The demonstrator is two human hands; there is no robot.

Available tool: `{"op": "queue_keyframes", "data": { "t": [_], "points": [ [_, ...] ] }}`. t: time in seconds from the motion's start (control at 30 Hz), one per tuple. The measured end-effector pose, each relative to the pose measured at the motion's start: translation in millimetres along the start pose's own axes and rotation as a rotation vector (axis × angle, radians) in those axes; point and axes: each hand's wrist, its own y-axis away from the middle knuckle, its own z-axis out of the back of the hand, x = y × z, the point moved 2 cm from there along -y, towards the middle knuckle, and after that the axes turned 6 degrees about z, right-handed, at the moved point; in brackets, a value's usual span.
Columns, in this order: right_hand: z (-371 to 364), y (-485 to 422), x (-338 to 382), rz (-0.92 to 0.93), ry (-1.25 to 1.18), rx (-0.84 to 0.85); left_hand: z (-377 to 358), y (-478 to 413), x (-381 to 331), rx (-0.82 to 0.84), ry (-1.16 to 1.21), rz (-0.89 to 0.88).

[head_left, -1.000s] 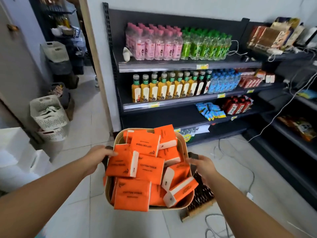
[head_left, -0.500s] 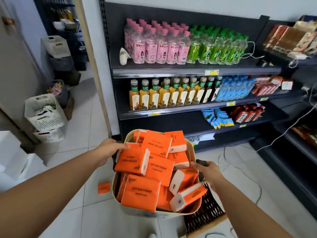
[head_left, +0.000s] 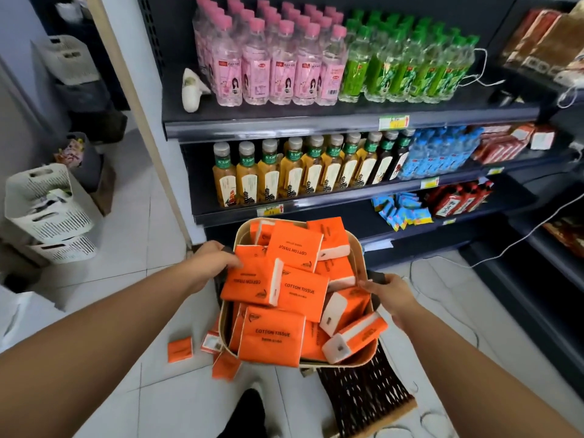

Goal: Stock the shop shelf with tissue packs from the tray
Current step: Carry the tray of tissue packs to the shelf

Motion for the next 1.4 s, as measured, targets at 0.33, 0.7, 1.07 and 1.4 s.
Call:
{"op": "queue_keyframes", "data": {
  "t": [0.33, 0.7, 1.07, 1.4],
  "points": [
    [-5.8, -51.7, 25.5, -0.021, -0.083, -0.15, -7.9, -79.9, -53.7, 0.116, -0.086, 0.004],
    [5.8, -62.5, 31.9, -0.046, -0.171, -0.274, -22.6, -113.7, -89.7, 0.163, -0.051, -0.034],
    [23.3, -68.7, 30.6, -0.089, -0.177, -0.344, -41.0, -142.5, -94.7, 0.281, -0.039, -0.047],
    [31.7, -61.8, 25.6, -0.099, -0.216, -0.433, -61.1, -140.5, -116.1, 0.245, -0.079, -0.065]
  ]
}}
